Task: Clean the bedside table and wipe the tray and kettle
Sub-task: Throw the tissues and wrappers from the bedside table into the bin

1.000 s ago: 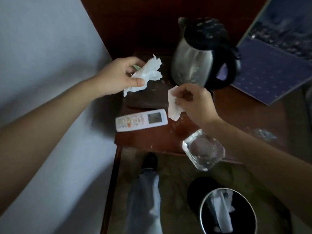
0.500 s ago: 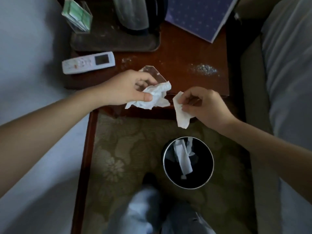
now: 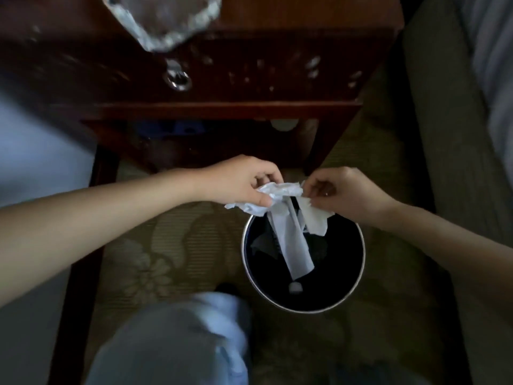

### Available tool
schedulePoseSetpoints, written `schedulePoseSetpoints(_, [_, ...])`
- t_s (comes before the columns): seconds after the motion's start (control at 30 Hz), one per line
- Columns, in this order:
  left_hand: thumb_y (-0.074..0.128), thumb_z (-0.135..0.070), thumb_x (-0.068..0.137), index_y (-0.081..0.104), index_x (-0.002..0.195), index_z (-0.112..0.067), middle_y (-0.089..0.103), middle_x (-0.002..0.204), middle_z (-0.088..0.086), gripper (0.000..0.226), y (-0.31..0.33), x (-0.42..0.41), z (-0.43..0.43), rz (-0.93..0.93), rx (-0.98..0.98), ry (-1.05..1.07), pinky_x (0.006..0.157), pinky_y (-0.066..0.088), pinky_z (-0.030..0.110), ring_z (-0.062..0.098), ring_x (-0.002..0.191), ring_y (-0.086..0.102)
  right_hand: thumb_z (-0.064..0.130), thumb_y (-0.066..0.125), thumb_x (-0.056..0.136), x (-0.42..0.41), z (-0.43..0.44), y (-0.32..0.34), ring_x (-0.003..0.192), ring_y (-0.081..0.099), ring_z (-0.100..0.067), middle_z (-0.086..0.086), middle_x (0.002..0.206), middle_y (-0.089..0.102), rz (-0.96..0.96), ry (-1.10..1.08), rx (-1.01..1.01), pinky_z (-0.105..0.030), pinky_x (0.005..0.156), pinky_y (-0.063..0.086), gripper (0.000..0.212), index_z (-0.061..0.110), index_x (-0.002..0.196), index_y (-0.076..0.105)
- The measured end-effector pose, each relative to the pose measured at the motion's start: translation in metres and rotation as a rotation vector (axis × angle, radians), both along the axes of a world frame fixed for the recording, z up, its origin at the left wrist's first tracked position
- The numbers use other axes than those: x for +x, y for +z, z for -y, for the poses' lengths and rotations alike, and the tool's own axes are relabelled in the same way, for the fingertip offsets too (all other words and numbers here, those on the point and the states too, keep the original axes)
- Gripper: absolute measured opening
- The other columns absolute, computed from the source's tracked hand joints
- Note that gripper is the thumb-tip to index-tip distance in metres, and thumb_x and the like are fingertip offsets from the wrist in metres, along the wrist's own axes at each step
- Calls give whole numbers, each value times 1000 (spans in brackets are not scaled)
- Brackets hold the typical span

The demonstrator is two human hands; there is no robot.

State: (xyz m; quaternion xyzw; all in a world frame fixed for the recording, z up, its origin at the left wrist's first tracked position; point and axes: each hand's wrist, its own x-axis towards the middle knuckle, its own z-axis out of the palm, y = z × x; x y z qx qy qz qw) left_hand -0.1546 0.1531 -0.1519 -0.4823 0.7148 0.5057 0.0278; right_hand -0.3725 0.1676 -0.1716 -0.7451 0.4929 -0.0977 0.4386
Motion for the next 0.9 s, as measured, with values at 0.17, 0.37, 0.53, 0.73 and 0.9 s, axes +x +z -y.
schedulePoseSetpoints(0.17, [71,-16,82,55,106,-28,61,65,-23,32,-68,-24,-17,59,-40,-116,50,36,9,-5,51,51,1,66,78,-20,-16,-63,74,58,1,10,80,65,-135,194,-36,-7,66,43,19,18,86,69])
schedulePoseSetpoints(0.37, [61,-29,90,54,130,-23,58,108,-11,41,-97,-37,-51,342,131,-532,66,33,-4,-1,87,48,17,63,84,-32,-38,-88,92,57,-3,8,103,65,-447,527,109,-12,79,41,24,23,108,66])
schedulePoseSetpoints(0.53, [59,-33,90,71,94,-25,70,89,-10,15,-59,-28,-41,276,-2,-445,81,49,22,11,83,64,25,59,88,-36,-27,-47,80,57,4,20,86,60,-417,414,104,-12,74,45,17,26,104,66])
schedulePoseSetpoints(0.73, [59,-30,90,71,93,-21,72,86,-3,15,26,-3,-6,211,-215,-263,66,45,16,17,72,65,20,59,86,-15,10,29,75,58,5,16,81,63,-266,166,-300,-10,73,43,14,28,94,67])
schedulePoseSetpoints(0.9, [59,-21,90,68,90,-24,71,84,-9,9,104,26,23,79,-412,-65,67,48,14,0,66,62,17,62,86,7,45,94,71,54,15,18,80,62,-46,39,-544,-5,68,40,13,29,91,66])
